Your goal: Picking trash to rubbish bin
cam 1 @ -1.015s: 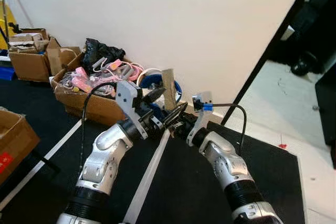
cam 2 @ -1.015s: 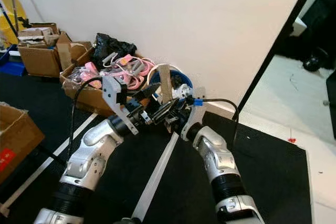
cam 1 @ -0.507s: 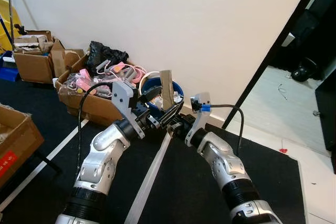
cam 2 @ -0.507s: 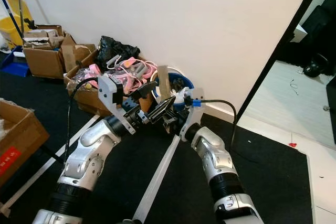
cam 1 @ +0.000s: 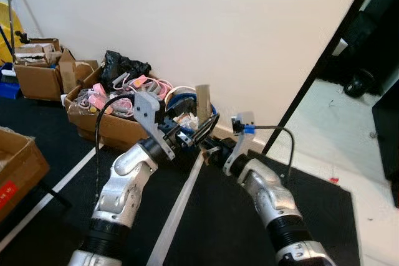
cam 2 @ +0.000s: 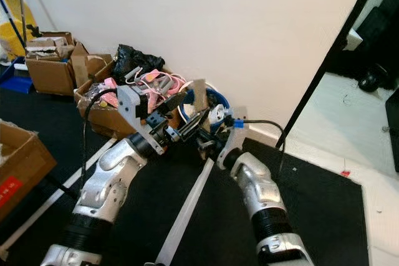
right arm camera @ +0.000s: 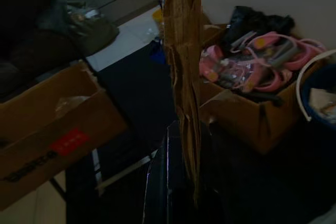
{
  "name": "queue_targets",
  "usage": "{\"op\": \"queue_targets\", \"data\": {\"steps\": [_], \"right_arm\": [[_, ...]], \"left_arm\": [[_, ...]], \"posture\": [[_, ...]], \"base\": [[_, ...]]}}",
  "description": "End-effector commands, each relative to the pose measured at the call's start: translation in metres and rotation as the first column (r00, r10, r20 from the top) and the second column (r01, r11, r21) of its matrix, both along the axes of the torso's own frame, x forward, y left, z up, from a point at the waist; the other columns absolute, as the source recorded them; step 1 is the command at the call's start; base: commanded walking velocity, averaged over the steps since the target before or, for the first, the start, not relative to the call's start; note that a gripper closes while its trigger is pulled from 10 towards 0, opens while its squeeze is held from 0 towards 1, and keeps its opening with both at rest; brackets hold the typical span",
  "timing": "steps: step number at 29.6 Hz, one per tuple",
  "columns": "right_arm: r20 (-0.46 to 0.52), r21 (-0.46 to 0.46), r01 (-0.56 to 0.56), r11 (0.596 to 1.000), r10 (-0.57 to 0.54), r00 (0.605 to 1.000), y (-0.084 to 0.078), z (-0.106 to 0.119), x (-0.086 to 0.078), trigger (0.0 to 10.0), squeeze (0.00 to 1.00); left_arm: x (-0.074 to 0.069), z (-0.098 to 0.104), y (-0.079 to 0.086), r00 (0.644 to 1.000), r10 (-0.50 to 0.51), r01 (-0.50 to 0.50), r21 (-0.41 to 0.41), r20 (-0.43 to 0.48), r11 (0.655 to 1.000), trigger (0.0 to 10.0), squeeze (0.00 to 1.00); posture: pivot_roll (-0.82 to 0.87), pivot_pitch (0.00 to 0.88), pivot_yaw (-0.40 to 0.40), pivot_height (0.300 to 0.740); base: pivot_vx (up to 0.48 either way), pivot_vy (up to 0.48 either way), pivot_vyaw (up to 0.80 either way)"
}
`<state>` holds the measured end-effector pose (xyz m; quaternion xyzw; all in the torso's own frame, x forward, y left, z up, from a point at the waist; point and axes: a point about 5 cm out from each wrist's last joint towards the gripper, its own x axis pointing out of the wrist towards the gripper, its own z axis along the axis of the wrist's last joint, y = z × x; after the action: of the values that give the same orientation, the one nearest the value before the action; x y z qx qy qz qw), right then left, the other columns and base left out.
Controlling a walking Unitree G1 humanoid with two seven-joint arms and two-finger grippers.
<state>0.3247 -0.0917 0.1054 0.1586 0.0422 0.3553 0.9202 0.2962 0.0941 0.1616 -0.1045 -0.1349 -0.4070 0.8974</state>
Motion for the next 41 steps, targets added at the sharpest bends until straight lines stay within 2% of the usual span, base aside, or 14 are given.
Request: {"op": "queue_targets", "data": {"steps": [1,2,8,9,11,13,18,21,23,24,27,29,36,41], "right_arm": [[-0.014,-0.022,-0.008,1.0,0.007,1.0,0.0,-0.004,-0.001,10.0,0.0],[-0.008,0.003,0.005,1.0,-0.005,1.0,0.0,-0.001,0.001,10.0,0.0],[0.009,0.02,0.067,0.998,-0.067,0.998,-0.007,0.005,0.007,10.0,0.0],[0.009,0.02,0.067,0.998,-0.067,0.998,-0.007,0.005,0.007,10.0,0.0],[0.017,0.028,0.114,0.993,-0.115,0.993,-0.014,0.008,0.004,10.0,0.0],[0.034,0.036,0.129,0.991,-0.131,0.991,-0.018,0.012,0.001,10.0,0.0],[0.086,0.037,0.164,0.986,-0.166,0.982,-0.025,0.026,-0.005,10.0,0.0],[0.165,0.044,0.157,0.987,-0.162,0.973,-0.022,0.049,-0.006,10.0,0.0],[0.179,0.04,0.152,0.988,-0.157,0.971,-0.021,0.053,-0.006,10.0,0.0],[0.238,0.006,0.134,0.991,-0.131,0.962,-0.016,0.065,-0.006,10.0,0.0],[0.29,0.038,0.137,0.99,-0.142,0.946,-0.011,0.091,-0.007,10.0,0.0],[0.294,0.04,0.136,0.99,-0.142,0.945,-0.011,0.093,-0.007,10.0,0.0],[0.357,0.025,0.169,0.985,-0.167,0.919,-0.028,0.113,-0.006,10.0,0.0],[0.345,-0.002,0.212,0.977,-0.198,0.917,-0.038,0.109,-0.01,10.0,0.0]], "left_arm": [[-0.002,-0.004,0.011,0.999,0.036,-0.036,0.018,-0.003,0.999,10.0,0.0],[-0.002,-0.011,0.021,0.997,0.066,-0.066,0.029,-0.025,0.997,10.0,0.0],[-0.006,-0.032,0.05,0.988,0.129,-0.119,0.106,-0.089,0.987,10.0,0.0],[-0.006,-0.032,0.05,0.988,0.129,-0.119,0.106,-0.089,0.987,10.0,0.0],[-0.009,-0.051,0.059,0.977,0.15,-0.125,0.162,-0.152,0.979,10.0,0.0],[-0.01,-0.056,0.06,0.974,0.143,-0.113,0.169,-0.176,0.979,10.0,0.0],[-0.01,-0.061,0.05,0.977,0.085,-0.048,0.181,-0.197,0.982,10.0,0.0],[-0.007,-0.057,0.038,0.981,0.045,-0.015,0.156,-0.187,0.988,10.0,0.0],[-0.006,-0.057,0.036,0.982,0.042,-0.012,0.158,-0.186,0.987,10.0,0.0],[-0.005,-0.056,0.032,0.983,0.033,-0.004,0.157,-0.182,0.988,10.0,0.0],[-0.004,-0.056,0.023,0.984,0.01,0.014,0.13,-0.18,0.991,10.0,0.0],[-0.004,-0.056,0.021,0.984,0.006,0.018,0.13,-0.18,0.991,10.0,0.0],[-0.011,-0.057,0.007,0.981,-0.067,0.086,0.098,-0.183,0.991,10.0,0.0],[-0.004,-0.061,-0.003,0.976,-0.106,0.128,0.106,-0.192,0.986,10.0,0.0]], "posture": [[0.05,0.053,-0.117,0.74],[0.05,0.049,-0.112,0.74],[0.04,0.066,-0.095,0.74],[0.04,0.066,-0.095,0.74],[-0.01,0.094,-0.068,0.74],[-0.04,0.099,-0.054,0.74],[-0.07,0.117,-0.043,0.74],[-0.09,0.113,-0.036,0.74],[-0.09,0.113,-0.036,0.74],[-0.09,0.11,-0.033,0.74],[-0.1,0.105,-0.033,0.74],[-0.1,0.105,-0.033,0.74],[-0.11,0.072,-0.034,0.74],[-0.16,0.061,-0.021,0.74]], "base": [[0.0,0.0,0.0],[0.0,0.0,0.0],[0.0,0.0,0.0],[0.0,0.0,0.0],[0.0,0.0,0.0],[0.0,0.0,0.0],[0.0,0.0,0.0],[0.0,0.0,0.0],[0.0,0.0,0.0],[0.0,0.0,0.0],[0.0,0.0,0.0],[0.0,0.0,0.0],[0.0,0.0,0.0],[0.0,0.0,0.0]]}}
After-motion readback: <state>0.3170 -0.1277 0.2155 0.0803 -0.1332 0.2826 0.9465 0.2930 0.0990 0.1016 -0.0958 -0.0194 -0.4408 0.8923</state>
